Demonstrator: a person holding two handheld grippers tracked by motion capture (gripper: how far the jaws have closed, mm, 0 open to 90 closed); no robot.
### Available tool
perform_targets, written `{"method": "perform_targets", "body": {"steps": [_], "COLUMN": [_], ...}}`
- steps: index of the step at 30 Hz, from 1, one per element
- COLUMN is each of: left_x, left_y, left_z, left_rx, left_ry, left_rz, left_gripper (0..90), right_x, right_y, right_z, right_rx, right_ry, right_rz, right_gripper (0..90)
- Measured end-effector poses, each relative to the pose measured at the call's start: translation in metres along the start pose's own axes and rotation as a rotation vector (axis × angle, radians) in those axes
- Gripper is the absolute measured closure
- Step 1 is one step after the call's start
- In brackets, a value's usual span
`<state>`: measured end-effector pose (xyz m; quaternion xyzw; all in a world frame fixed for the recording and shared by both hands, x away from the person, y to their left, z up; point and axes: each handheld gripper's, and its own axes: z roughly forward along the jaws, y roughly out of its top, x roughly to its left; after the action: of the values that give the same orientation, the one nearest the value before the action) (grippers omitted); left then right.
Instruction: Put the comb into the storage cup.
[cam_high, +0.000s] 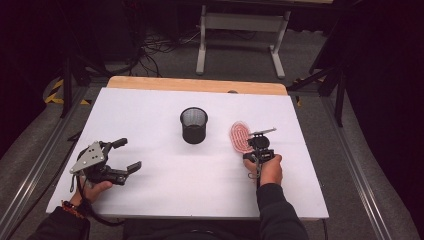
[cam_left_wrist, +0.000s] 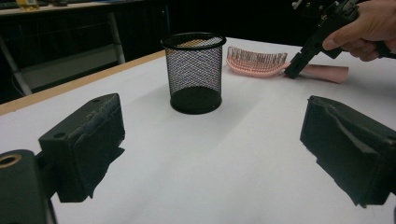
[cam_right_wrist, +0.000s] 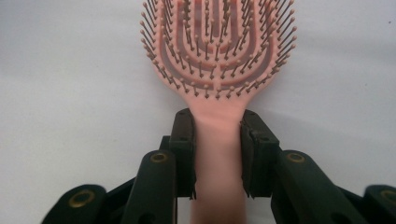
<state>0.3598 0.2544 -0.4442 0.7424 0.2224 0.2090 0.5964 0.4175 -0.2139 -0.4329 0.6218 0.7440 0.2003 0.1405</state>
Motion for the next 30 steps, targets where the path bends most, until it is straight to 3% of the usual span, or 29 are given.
{"method": "perform_targets", "body": {"steps": [3,12,19,25,30], "left_x": [0.001,0.003,0.007,0.004,0.003], "left_y": [-0.001,0.0,0.0,0.001,-0.001], "left_z": [-0.002,-0.005,-0.004,0.0,0.003], "left_rx": [-0.008,-0.026,-0.033,-0.019,0.01], "left_ry": [0.001,0.022,0.025,0.055,0.064], "left_rz": [0.002,0.001,0.008,0.011,0.01], "left_gripper": [7.3,7.4,7.5,7.5,7.5], "right_x": [-0.004,-0.011,-0.017,-0.024,-0.029], "right_y": [-0.004,-0.003,0.001,0.006,0.007], "right_z": [-0.001,-0.013,-0.014,-0.02,-0.025], "right_rx": [-0.038,-0.173,-0.324,-0.465,-0.532], "right_ry": [0.032,0.042,0.135,0.207,0.222], "right_rz": [-0.006,-0.073,-0.096,-0.122,-0.156], "right_gripper": [69.8,69.9,69.9,69.9,69.9]}}
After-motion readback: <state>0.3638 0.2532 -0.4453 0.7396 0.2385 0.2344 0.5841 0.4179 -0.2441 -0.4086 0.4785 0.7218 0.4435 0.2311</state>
